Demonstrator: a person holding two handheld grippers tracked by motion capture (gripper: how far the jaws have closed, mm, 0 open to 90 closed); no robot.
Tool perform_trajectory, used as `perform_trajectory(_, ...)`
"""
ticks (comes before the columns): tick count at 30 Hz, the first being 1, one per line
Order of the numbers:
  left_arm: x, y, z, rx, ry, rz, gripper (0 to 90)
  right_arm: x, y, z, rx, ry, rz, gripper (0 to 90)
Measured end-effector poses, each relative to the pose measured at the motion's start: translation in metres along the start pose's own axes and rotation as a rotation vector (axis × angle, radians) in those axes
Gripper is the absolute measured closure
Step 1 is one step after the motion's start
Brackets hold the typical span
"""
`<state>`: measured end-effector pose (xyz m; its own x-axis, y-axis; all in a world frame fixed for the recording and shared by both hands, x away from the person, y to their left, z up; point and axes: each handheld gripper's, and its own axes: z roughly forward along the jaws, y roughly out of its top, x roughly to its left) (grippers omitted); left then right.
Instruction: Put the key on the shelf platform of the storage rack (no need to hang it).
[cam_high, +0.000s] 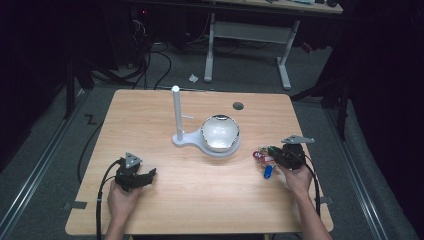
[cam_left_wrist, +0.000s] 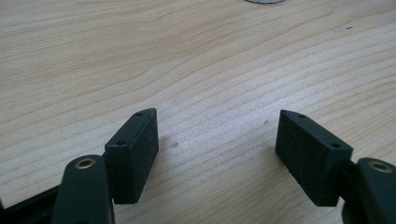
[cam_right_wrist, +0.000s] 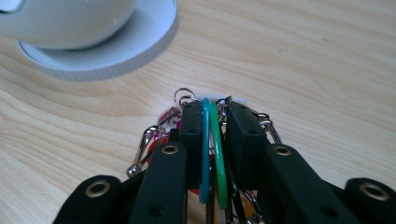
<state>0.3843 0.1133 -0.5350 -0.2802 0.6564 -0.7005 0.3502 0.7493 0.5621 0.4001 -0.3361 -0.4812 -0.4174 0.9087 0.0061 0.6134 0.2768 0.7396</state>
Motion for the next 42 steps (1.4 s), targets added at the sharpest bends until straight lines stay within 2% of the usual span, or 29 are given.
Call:
perform_trajectory(8,0.000,0.000,0.000,0.000,0.001,-0.002,30.3,0.000,0.010,-0.014,0.003,0.016,-0.016,77.7)
perform_trajectory(17,0.000,0.000,0.000,0.000,0.001,-0.004,30.3,-0.001,0.024,-0.033,-0.002,0.059,-0.015,77.7)
perform_trajectory(20,0.000,0.000,0.000,0.000,0.000,-0.001,30.3,0.000,0.029,-0.040,-0.001,0.061,-0.034,77.7)
perform_trajectory(29,0.000,0.000,0.000,0.000,0.001,-0.002,30.3,0.002,0.043,-0.058,-0.025,0.103,-0.045,77.7)
perform_trajectory(42,0.000,0.000,0.000,0.000,0.001,-0.002,30.3,0.016,0.063,-0.072,-0.060,0.162,-0.085,77.7)
